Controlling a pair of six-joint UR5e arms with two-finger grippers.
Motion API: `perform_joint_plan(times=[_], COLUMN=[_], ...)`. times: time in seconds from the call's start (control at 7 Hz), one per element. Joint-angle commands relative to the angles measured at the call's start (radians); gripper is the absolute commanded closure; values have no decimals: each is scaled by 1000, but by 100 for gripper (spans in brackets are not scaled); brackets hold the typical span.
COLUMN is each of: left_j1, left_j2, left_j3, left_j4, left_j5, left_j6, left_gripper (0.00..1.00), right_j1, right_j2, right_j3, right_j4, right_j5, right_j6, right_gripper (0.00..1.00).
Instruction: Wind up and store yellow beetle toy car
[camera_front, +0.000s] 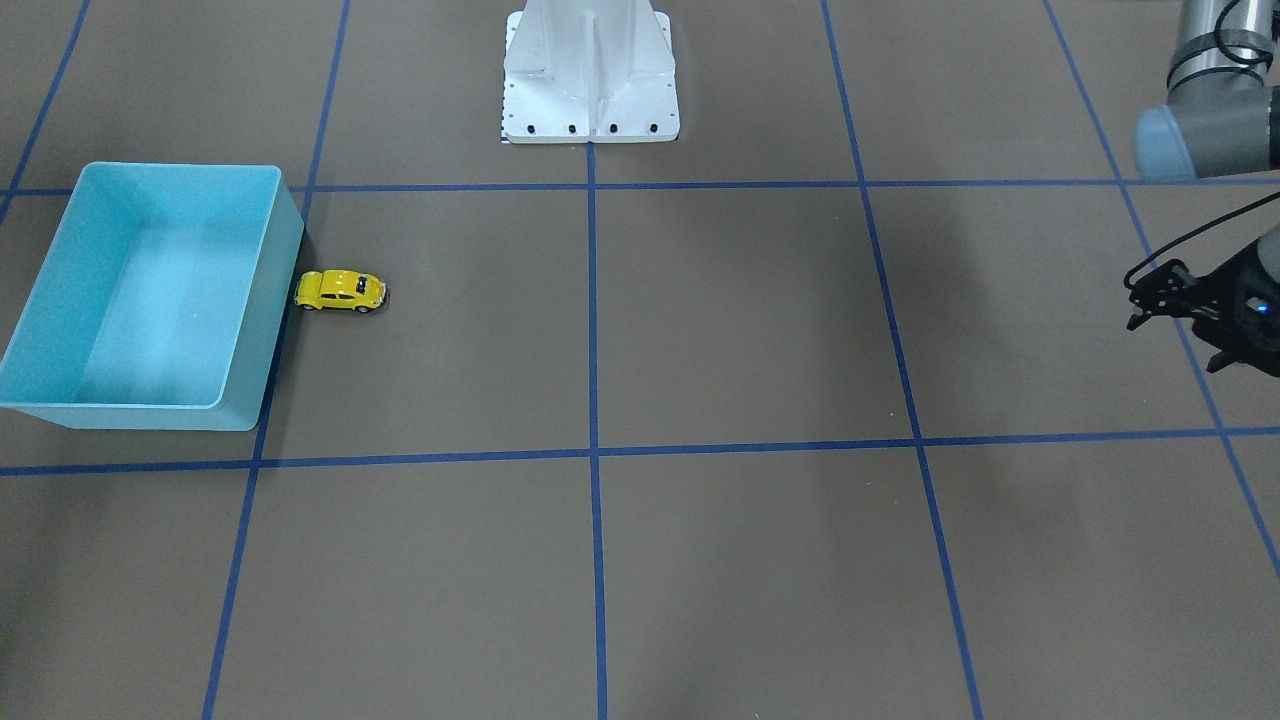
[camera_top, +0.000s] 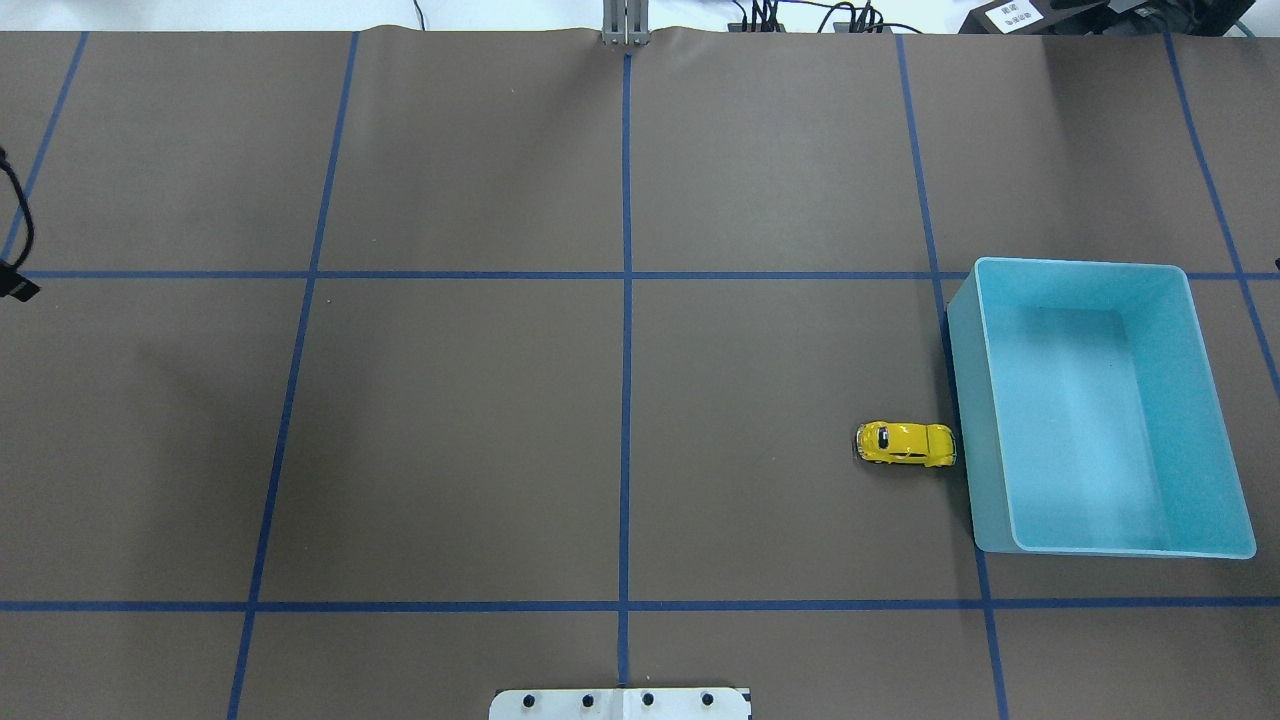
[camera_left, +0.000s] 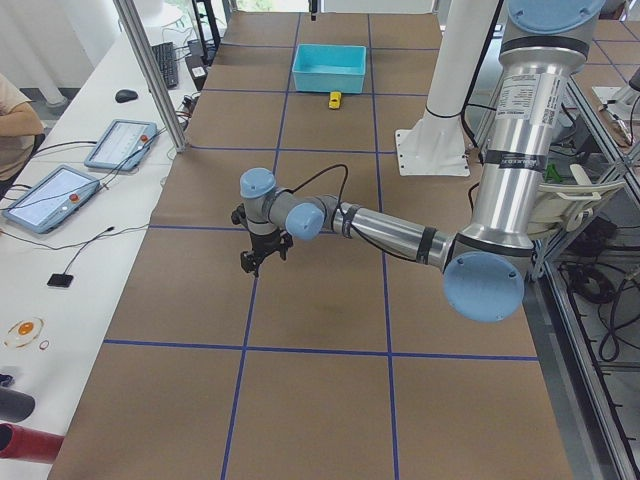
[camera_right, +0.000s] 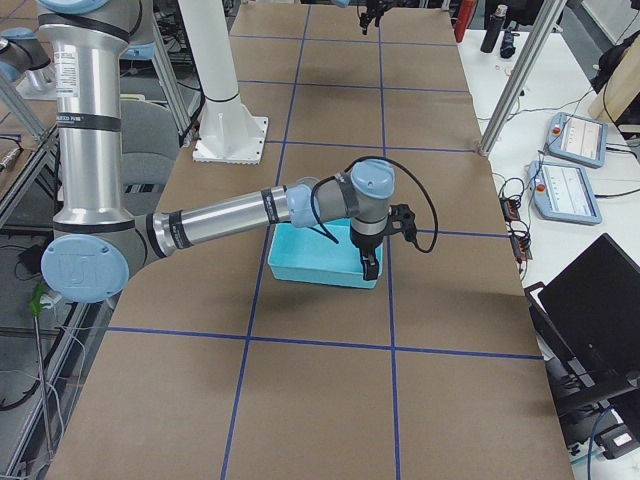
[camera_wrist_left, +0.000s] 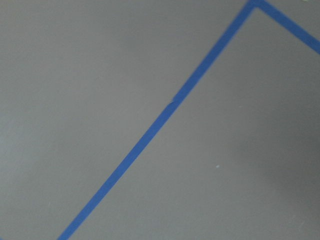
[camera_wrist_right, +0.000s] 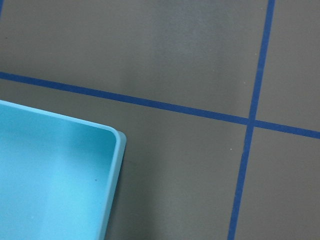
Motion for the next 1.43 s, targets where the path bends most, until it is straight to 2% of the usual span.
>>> perform_joint_plan(times=[0.0,0.14,0.29,0.43,0.57,0.86,1.0,1.14,1.29], left_j1=[-156,-225,-274,-298,-302,-321,-321,-321,-321], left_j2=[77,91,91,97,85,94,97,94,94], left_j3=[59,76,85,46,9,-5,-4,-7,-10], left_j4=[20,44,53,122,191,208,208,205,205], left_j5=[-102,-99,-62,-59,-54,-53,-54,-57,-57], left_j6=[-24,-24,-24,-26,-27,-32,-32,-30,-30], left_gripper=[0,0,0,0,0,0,0,0,0], right_j1=[-83,-176,-286,-453,-548,-638,-661,-715,-742], right_j2=[44,60,127,159,160,157,161,161,163], right_j3=[179,245,292,363,380,359,322,273,182], right_j4=[-79,-79,-92,-128,-122,-120,-117,-58,79], right_j5=[-6,-7,-45,-184,-263,-381,-386,-407,-447], right_j6=[1,-5,-6,-16,-70,-355,-418,-433,-431], right_gripper=[0,0,0,0,0,0,0,0,0])
